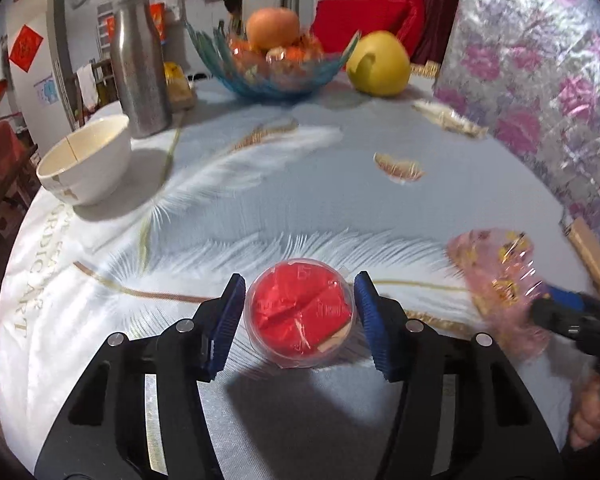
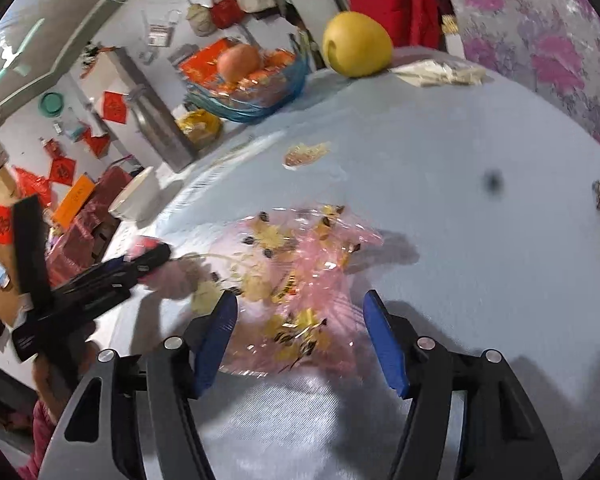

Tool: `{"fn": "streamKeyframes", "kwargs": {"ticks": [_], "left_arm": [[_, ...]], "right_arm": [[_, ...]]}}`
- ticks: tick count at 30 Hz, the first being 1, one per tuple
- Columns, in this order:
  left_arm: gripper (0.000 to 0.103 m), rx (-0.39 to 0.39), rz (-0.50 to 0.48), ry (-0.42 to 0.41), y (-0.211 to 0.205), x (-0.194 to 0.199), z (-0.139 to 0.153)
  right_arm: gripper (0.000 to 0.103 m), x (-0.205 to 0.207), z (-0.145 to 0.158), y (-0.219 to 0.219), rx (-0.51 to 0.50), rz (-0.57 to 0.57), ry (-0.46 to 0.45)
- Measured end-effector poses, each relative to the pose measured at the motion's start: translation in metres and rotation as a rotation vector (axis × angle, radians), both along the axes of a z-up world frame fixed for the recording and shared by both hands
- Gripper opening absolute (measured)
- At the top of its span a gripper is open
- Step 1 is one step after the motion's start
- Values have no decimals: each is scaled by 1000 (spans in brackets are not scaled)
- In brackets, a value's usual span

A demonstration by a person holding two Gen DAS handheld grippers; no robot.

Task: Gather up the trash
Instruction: 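Lift the plastic bag with the right gripper while the left lifts the cup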

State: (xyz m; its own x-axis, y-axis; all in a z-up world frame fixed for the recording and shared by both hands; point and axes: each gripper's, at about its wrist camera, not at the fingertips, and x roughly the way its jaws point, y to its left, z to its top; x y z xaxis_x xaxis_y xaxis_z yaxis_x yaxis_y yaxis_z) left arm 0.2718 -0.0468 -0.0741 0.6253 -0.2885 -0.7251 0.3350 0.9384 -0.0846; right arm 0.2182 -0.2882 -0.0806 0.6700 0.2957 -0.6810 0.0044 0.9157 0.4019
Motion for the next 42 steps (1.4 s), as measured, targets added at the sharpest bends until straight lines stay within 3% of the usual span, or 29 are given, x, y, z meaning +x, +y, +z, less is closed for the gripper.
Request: {"fn": "streamKeyframes", "kwargs": {"ticks": [3, 6, 12, 21, 35, 42], "left_arm": [[56, -39, 5, -4, 6, -1, 5], [56, -50, 10, -8, 8, -1, 8], [56, -65, 0, -25, 9, -6, 13], [56, -91, -71, -26, -10, -36, 20], [56, -169, -212, -45, -57, -119, 52], [56, -162, -294, -55, -91, -157, 60]], "right_arm": [[32, 6, -2, 4, -21, 13, 8], [24, -1, 2, 5, -12, 10, -28], [24, -31, 29, 0, -20, -5, -113], [24, -94, 50, -33, -59, -83, -148], [24, -199, 47, -92, -56, -162, -139], [24, -244, 38, -126, -70, -210, -98]]}}
